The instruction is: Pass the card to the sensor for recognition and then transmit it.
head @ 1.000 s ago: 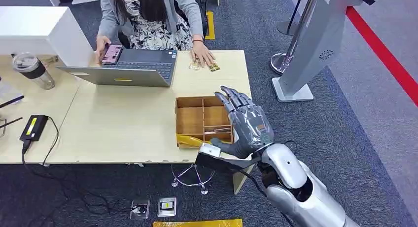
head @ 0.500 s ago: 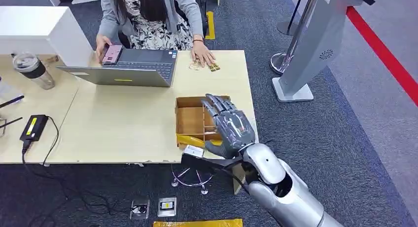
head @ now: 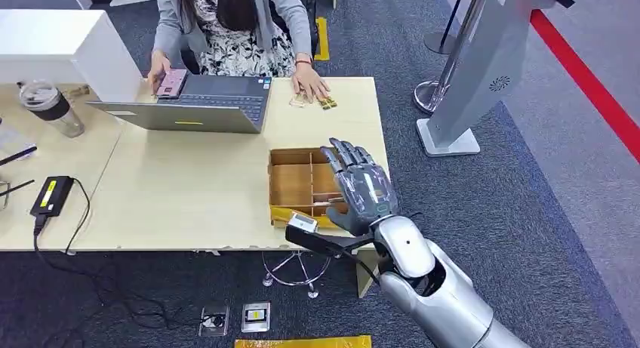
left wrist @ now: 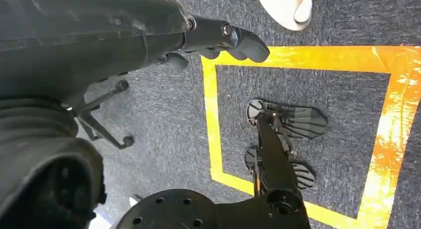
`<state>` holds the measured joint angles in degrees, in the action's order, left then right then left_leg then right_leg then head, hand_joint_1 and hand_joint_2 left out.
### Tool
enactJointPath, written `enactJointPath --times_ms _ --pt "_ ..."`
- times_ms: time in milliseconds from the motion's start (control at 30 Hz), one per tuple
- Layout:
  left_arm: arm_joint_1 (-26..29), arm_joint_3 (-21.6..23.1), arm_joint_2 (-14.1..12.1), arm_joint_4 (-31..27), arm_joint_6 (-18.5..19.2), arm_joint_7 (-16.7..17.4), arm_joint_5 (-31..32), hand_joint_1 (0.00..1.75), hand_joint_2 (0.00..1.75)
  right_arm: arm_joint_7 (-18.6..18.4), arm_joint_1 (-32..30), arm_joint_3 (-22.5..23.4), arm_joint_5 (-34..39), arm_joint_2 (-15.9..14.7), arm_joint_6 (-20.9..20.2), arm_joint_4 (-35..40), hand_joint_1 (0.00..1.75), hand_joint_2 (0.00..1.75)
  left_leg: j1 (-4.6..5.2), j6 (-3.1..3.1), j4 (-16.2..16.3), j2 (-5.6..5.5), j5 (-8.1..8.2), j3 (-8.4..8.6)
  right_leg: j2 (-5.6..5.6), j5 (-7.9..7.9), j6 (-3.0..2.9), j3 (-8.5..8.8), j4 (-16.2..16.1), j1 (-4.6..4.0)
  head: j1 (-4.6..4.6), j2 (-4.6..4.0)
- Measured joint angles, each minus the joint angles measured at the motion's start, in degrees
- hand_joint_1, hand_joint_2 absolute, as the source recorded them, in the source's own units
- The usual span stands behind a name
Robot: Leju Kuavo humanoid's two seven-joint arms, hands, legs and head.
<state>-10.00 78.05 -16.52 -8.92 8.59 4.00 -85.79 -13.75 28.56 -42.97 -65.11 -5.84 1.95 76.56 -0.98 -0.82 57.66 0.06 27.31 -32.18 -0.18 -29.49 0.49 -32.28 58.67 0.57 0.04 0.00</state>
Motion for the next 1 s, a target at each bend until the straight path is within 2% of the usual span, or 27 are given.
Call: enactJointPath --times_ms 500,1000 --pt "0.0 -1.2 0.2 0.0 0.0 0.6 -0.4 0.00 0.00 0.9 0.4 1.1 -2.1 0.0 0.9 -4.3 0.00 1.75 0.00 0.00 0.0 0.00 0.00 -0.01 0.00 0.00 0.00 0.00 0.0 0.00 0.02 0.00" --pt "0.0 -1.8 0.3 0.0 -0.2 0.6 -0.2 0.00 0.00 1.9 2.6 1.3 -2.9 0.8 3.5 -11.8 0.00 1.75 0.00 0.00 0.0 -0.01 0.00 0.00 0.00 0.00 0.00 0.00 0.0 0.00 0.00 0.00"
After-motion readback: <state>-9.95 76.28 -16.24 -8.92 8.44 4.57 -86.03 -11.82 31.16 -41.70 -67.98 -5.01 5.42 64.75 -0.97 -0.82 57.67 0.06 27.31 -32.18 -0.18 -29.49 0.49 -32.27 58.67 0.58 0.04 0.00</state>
